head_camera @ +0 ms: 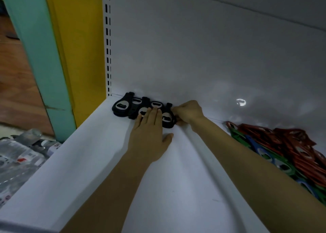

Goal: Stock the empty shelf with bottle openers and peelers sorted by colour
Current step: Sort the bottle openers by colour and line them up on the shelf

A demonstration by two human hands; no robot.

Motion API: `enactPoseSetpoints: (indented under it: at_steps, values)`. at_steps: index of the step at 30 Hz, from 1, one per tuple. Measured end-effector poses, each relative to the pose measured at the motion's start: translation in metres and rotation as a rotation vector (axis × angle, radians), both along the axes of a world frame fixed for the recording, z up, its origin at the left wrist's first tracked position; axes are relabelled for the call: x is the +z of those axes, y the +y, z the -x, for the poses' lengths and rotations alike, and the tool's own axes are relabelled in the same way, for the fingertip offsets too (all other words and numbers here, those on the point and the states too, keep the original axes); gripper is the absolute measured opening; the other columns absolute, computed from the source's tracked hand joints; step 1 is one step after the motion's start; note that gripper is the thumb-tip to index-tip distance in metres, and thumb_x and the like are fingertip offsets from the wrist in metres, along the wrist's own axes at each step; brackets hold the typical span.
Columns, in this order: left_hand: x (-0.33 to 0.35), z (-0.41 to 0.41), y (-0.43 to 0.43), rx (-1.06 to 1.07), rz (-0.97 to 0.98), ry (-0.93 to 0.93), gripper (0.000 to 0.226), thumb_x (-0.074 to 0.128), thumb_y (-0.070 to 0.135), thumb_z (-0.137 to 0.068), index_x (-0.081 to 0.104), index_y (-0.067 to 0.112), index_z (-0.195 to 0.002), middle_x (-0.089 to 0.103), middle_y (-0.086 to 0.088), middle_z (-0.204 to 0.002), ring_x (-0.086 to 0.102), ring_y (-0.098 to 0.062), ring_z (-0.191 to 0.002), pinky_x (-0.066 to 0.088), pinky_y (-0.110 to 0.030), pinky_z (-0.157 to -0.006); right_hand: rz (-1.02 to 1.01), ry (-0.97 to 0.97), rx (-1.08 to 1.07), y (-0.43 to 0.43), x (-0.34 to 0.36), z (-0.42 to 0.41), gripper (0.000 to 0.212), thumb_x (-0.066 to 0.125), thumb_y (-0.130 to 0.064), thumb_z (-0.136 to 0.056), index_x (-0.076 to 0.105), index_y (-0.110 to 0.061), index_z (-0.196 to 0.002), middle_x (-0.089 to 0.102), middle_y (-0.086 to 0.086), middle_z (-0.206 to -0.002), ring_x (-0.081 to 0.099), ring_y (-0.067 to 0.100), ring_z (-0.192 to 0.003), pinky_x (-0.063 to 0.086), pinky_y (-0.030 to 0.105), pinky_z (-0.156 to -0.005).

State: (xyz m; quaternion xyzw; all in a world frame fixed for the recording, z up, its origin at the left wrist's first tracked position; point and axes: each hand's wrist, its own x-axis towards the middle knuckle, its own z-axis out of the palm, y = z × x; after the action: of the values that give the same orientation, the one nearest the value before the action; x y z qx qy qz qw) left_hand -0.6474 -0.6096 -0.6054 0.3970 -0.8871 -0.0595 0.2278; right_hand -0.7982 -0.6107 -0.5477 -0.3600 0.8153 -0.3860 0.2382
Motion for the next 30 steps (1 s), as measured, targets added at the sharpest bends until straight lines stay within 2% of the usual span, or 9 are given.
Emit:
enactPoseSetpoints:
  at_steps: [2, 5, 9, 13, 17, 19, 23, 26, 30]
  values:
    - [0.001, 0.0, 0.001, 0.012, 0.005, -0.011, 0.077, 0.034, 0.052, -0.094, 0.001, 0.01, -0.15, 0.004, -0.006, -0.159, 0.0, -0.02, -0.146, -0.003, -0.036, -0.118, 0.05, -0.033, -0.043, 0.006, -0.002, 0.005, 0.032, 0.072, -0.016, -0.082, 0.068, 0.013, -0.095, 0.07, 0.025, -0.09, 0.069, 0.035, -0.082, 0.057, 0.046, -0.08]
    - [0.005, 0.0, 0.002, 0.005, 0.024, -0.025, 0.074, 0.037, 0.051, -0.094, 0.008, 0.012, -0.15, 0.008, -0.008, -0.158, 0.002, -0.023, -0.145, 0.001, -0.039, -0.118, 0.069, -0.127, -0.031, 0.01, -0.002, 0.002, 0.026, 0.072, -0.01, -0.081, 0.068, 0.013, -0.093, 0.069, 0.027, -0.093, 0.069, 0.035, -0.084, 0.058, 0.045, -0.079]
    - [0.011, -0.004, 0.002, -0.043, 0.044, -0.015, 0.07, 0.04, 0.047, -0.095, 0.011, 0.015, -0.15, 0.009, -0.006, -0.158, 0.004, -0.021, -0.146, 0.002, -0.039, -0.117, 0.081, 0.051, 0.016, 0.026, 0.006, -0.002, 0.029, 0.066, -0.014, -0.085, 0.067, 0.014, -0.095, 0.07, 0.026, -0.094, 0.067, 0.037, -0.088, 0.055, 0.049, -0.082]
    - [0.023, -0.004, 0.013, -0.148, 0.138, -0.001, 0.065, 0.038, 0.042, -0.097, 0.015, 0.012, -0.149, 0.016, -0.005, -0.157, 0.011, -0.019, -0.145, 0.003, -0.036, -0.118, 0.062, 0.267, 0.094, 0.074, 0.014, 0.011, 0.02, 0.067, -0.025, -0.087, 0.072, -0.006, -0.093, 0.071, 0.007, -0.097, 0.065, 0.022, -0.092, 0.052, 0.033, -0.088]
    - [0.037, 0.021, 0.05, -0.343, 0.242, -0.064, 0.065, 0.031, 0.045, -0.098, 0.007, 0.015, -0.15, 0.01, -0.003, -0.158, 0.006, -0.017, -0.146, -0.002, -0.034, -0.117, 0.118, 0.342, 0.066, 0.14, 0.017, 0.035, 0.015, 0.067, -0.026, -0.087, 0.072, -0.014, -0.095, 0.072, 0.003, -0.097, 0.066, 0.017, -0.091, 0.053, 0.032, -0.086]
    - [0.043, 0.046, 0.075, -0.449, 0.282, -0.074, 0.065, 0.03, 0.046, -0.098, 0.005, 0.015, -0.15, 0.007, -0.002, -0.159, 0.004, -0.017, -0.146, -0.002, -0.034, -0.117, 0.182, 0.396, 0.021, 0.175, 0.018, 0.049, 0.016, 0.065, -0.021, -0.087, 0.072, -0.011, -0.098, 0.073, 0.004, -0.098, 0.067, 0.016, -0.089, 0.053, 0.03, -0.084]
    - [0.05, 0.109, 0.144, -0.668, 0.257, 0.011, 0.067, 0.041, 0.046, -0.095, 0.019, 0.014, -0.149, 0.02, -0.004, -0.156, 0.017, -0.019, -0.144, 0.008, -0.036, -0.117, 0.319, 0.42, -0.102, 0.25, 0.018, 0.089, 0.017, 0.06, -0.002, -0.087, 0.072, -0.009, -0.096, 0.073, 0.005, -0.094, 0.069, 0.017, -0.086, 0.055, 0.033, -0.083]
    - [0.042, 0.16, 0.2, -0.789, 0.202, 0.016, 0.067, 0.037, 0.051, -0.095, 0.018, 0.018, -0.15, 0.019, 0.002, -0.157, 0.012, -0.015, -0.145, 0.001, -0.036, -0.117, 0.348, 0.402, -0.27, 0.308, 0.012, 0.127, 0.018, 0.059, -0.003, -0.087, 0.069, -0.017, -0.092, 0.072, 0.002, -0.09, 0.068, 0.015, -0.086, 0.054, 0.033, -0.082]
    - [0.036, 0.214, 0.235, -0.859, 0.124, -0.091, 0.064, 0.032, 0.058, -0.094, 0.018, 0.028, -0.15, 0.013, 0.006, -0.158, 0.004, -0.014, -0.145, -0.003, -0.042, -0.117, 0.293, 0.417, -0.49, 0.368, -0.006, 0.17, 0.015, 0.058, -0.006, -0.087, 0.068, -0.017, -0.09, 0.071, 0.002, -0.09, 0.067, 0.02, -0.088, 0.053, 0.038, -0.083]
